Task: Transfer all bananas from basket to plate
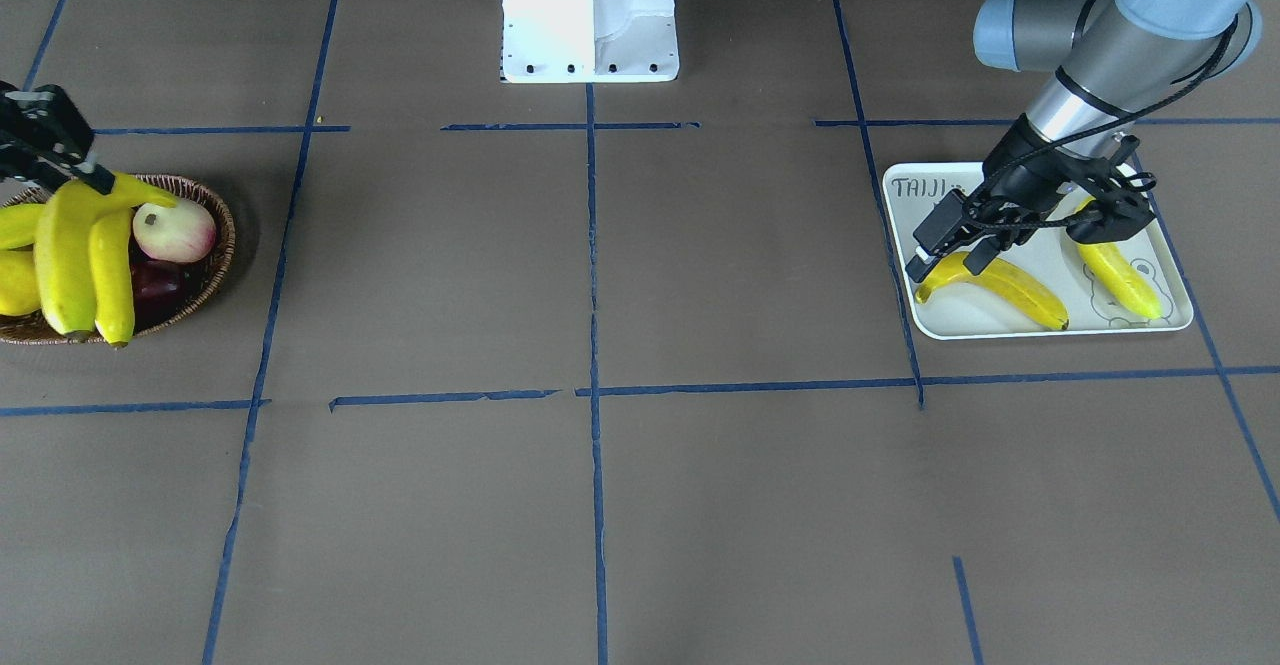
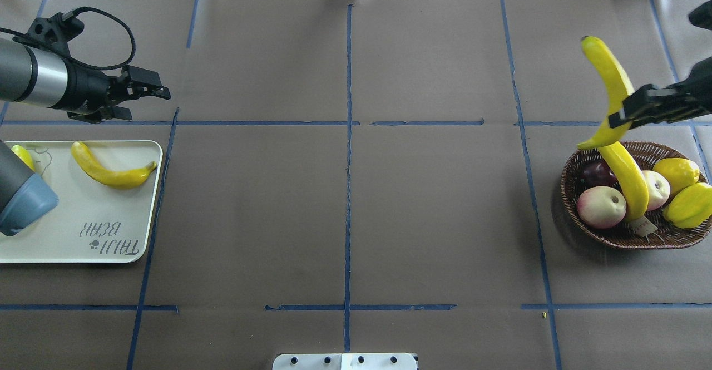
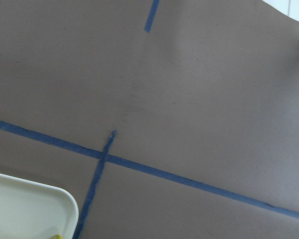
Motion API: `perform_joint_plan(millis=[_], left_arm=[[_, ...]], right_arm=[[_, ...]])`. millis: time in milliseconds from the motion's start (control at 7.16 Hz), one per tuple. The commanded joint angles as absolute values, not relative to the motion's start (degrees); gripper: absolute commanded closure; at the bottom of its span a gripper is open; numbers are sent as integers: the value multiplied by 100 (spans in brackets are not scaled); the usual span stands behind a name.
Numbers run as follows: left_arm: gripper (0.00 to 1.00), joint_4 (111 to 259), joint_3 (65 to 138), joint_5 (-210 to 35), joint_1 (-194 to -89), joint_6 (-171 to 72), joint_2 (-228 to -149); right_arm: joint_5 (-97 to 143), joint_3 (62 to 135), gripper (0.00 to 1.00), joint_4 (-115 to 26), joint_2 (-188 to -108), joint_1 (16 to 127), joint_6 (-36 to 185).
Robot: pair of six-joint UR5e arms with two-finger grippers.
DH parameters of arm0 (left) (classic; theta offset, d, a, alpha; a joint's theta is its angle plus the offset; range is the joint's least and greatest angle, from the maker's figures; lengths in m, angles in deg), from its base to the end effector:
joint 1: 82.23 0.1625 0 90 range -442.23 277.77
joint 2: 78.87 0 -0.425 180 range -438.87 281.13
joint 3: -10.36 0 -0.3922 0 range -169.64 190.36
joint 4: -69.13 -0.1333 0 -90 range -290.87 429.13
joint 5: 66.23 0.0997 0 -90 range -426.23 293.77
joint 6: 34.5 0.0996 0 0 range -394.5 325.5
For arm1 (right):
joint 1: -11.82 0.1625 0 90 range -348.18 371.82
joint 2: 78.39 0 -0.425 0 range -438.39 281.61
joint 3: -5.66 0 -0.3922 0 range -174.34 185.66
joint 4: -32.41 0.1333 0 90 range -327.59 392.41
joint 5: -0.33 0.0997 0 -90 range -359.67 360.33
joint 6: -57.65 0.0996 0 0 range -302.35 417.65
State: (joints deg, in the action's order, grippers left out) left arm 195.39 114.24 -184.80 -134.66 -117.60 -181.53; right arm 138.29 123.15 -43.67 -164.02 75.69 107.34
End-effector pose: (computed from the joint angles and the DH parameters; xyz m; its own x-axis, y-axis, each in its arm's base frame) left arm 0.2781 -0.5020 0.3532 0.3292 -0.2548 -0.9092 0.4001 0.9098 -0.1102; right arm -0.1594 -0.4596 0.3543 0.4715 -0.0225 0.8816 -0.0810 0.9943 0.0687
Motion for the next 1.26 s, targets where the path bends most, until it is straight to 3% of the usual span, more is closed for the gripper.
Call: perform_joint_plan(millis=[0, 419, 1118], left_arm=[[0, 19630, 11407, -18470, -13094, -12761, -18852], [1, 20068, 11390, -18435, -12663, -13793, -19663], [1, 20949, 10714, -17337, -11749, -14585, -20463]], right_arm=[[13064, 12221, 100, -4336, -15147, 6321, 12527], [11281, 12238, 99, -4344, -14257, 4510, 12882], [10897, 12265, 99, -4335, -14008, 4118, 13140]])
